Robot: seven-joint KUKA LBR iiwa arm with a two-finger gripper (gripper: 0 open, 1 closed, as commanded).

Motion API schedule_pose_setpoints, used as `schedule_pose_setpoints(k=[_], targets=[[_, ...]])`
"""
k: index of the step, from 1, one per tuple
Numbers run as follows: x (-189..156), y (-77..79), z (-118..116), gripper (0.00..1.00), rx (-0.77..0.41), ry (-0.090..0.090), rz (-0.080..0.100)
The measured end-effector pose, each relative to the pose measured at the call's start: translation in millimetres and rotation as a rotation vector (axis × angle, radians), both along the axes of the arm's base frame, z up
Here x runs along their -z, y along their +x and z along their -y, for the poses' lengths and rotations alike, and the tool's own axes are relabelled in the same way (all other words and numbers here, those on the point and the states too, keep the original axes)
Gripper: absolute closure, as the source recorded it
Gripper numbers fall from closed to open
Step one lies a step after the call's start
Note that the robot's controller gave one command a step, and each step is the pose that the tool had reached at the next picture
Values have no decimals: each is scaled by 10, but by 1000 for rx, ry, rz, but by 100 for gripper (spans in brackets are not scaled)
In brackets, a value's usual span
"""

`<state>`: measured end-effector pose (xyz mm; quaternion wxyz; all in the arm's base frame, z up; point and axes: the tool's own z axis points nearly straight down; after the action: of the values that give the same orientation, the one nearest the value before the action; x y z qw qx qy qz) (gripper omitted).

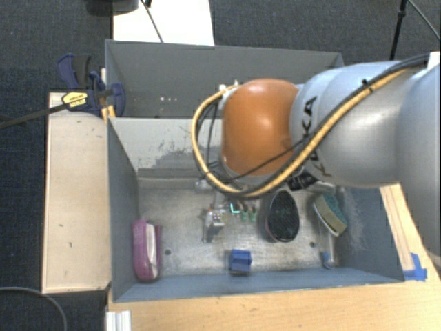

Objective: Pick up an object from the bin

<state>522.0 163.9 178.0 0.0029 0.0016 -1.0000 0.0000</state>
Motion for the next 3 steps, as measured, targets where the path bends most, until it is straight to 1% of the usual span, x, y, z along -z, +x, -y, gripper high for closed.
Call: schedule_pose_setpoints(k=[1, 2, 3], targets=[[332, -273, 976, 0, -21, -1, 2], [798, -268, 982, 0, -37, 3, 18], [515, -233, 1106, 0, -386, 1, 12]])
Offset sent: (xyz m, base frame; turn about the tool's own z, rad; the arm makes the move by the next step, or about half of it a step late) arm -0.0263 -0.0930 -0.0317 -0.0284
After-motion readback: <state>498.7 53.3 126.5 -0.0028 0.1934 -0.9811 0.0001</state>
